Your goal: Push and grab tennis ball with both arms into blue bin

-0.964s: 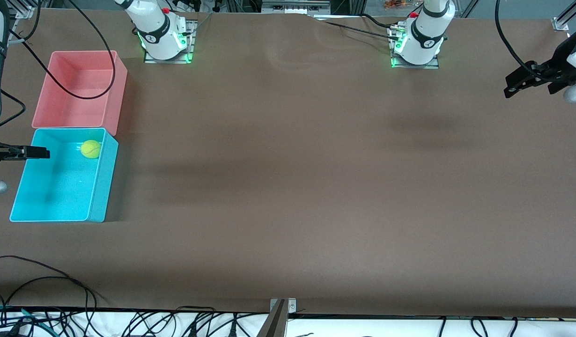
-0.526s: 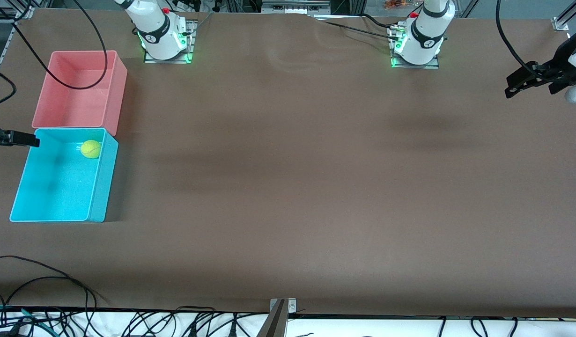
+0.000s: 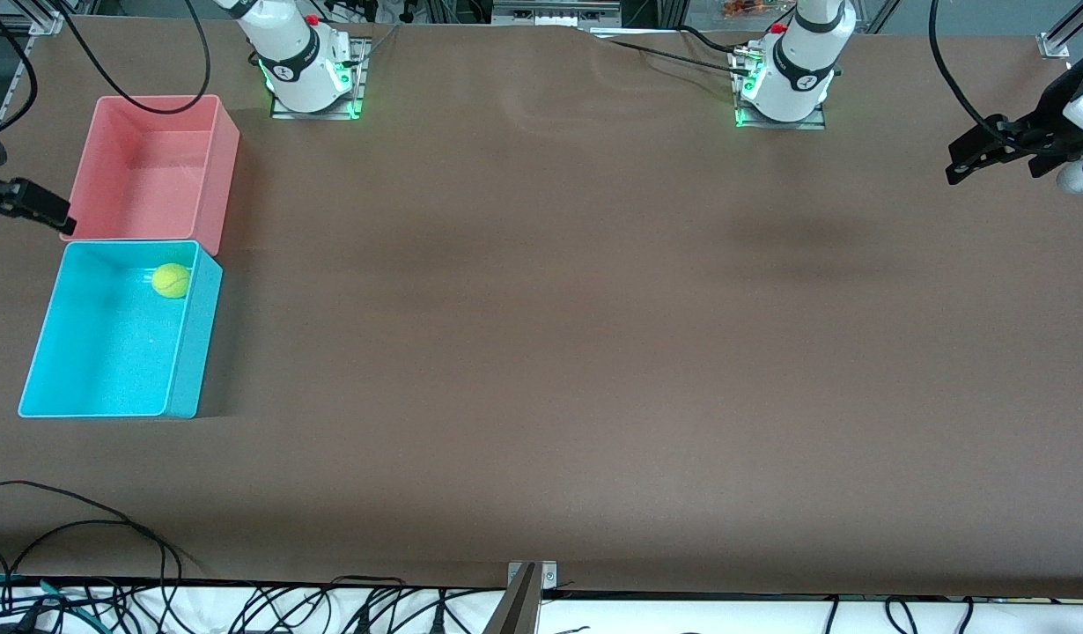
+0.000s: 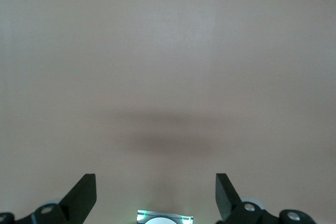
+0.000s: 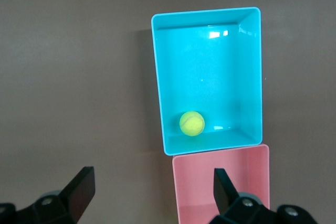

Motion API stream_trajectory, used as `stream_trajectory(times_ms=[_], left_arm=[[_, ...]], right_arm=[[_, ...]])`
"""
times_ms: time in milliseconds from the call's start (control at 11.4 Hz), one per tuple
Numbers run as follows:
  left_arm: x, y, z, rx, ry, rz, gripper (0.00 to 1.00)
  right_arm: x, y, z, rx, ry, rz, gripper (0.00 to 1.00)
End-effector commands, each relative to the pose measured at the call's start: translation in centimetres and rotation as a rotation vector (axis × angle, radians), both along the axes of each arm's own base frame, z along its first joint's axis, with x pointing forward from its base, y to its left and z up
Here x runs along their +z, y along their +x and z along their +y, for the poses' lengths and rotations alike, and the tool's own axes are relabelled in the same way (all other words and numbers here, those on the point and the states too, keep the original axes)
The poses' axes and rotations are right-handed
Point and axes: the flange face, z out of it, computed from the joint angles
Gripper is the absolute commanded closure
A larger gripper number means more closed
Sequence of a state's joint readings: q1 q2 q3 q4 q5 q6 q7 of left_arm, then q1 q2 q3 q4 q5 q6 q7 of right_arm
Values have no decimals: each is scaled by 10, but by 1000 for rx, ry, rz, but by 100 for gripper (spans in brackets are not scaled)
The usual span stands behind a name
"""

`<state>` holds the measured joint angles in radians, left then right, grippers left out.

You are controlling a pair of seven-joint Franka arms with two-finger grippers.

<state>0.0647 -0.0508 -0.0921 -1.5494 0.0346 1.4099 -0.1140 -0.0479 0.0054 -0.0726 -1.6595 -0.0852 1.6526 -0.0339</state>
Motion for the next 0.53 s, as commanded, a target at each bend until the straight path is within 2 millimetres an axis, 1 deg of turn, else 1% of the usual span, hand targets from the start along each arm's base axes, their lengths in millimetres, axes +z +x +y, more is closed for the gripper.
stream_trajectory(times_ms=[0, 88, 438], left_arm=[[1, 4, -8, -9, 21, 5, 0], [0, 5, -7, -8, 21, 7, 0], [0, 5, -9, -11, 21, 7, 0]], right_arm=[[1, -17, 23, 21, 42, -3, 0], [2, -21, 21, 15, 58, 11, 0], [0, -16, 31, 29, 62, 38, 0]])
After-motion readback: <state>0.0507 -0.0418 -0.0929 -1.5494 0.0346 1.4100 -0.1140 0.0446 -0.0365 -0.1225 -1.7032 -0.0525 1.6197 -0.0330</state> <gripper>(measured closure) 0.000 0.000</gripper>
